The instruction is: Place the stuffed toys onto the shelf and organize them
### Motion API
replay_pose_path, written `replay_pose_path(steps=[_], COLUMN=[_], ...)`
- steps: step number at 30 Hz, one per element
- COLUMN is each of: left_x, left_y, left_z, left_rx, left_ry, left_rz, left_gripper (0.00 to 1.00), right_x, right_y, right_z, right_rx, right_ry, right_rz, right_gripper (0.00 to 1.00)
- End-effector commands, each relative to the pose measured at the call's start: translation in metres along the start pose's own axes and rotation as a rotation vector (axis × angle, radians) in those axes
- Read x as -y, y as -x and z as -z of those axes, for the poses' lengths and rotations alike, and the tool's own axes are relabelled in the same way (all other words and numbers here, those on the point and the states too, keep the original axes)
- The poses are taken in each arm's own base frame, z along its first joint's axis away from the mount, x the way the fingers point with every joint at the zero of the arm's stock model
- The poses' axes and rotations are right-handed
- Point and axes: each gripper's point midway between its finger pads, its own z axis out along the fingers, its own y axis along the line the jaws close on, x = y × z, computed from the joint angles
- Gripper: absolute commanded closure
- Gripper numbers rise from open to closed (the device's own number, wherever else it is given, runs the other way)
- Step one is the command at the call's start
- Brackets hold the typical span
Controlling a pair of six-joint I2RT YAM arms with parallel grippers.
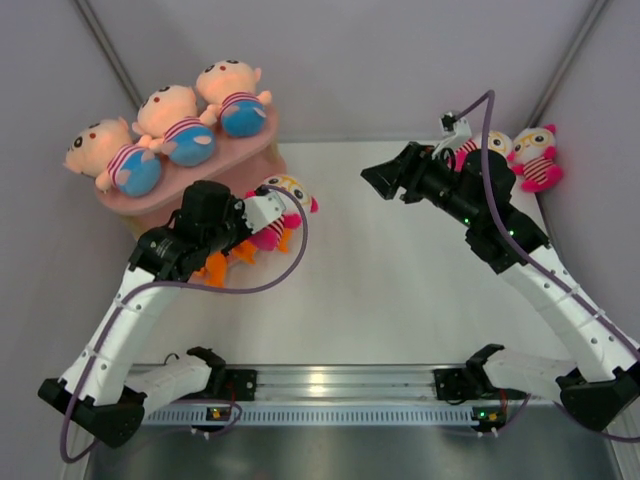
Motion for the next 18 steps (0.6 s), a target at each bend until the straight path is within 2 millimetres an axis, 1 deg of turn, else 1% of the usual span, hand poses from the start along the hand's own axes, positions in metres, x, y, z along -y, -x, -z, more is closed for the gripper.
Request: replay_pose_path(steps=[1,3,5,6,7,13,18], left_x=[-0.019,-0.018,-0.027,-0.029,-0.033,-0.032,-0.037], left_y=[0.001,-0.003,-0.008,-0.009,-0.013,-0.017,-0.027], left_z=[0.010,0.005,0.006,0.002,0.002,-0.007,-0.005], left_rx=[-0.018,-0.040,-0.063,-0.066,-0.079,-0.071,-0.089], left_ry=[0.121,0.136,0.203,0.230,0.267,0.330,0.425], left_rz=[0.156,0.226,0.271,0.300,0.322,0.494,0.639], left_gripper=[1.00,1.00,1.00,1.00,1.00,1.00,1.00], right_x=[0.003,0.005,0.005,0.006,0.006,0.010,0.012], right_y=[0.010,0.009,0.008,0.008,0.008,0.008,0.009], right_z=[0.004,0.003,0.004,0.005,0.006,0.010,0.015], right_rx=[0.023,0.019,0.020,0.022,0.025,0.023,0.027], right_ry=[-0.023,-0.028,-0.029,-0.033,-0.037,-0.053,-0.072], right_rz=[0.043,0.046,0.048,0.052,0.052,0.068,0.081], right_gripper=[0.29,0.29,0.29,0.29,0.29,0.29,0.29])
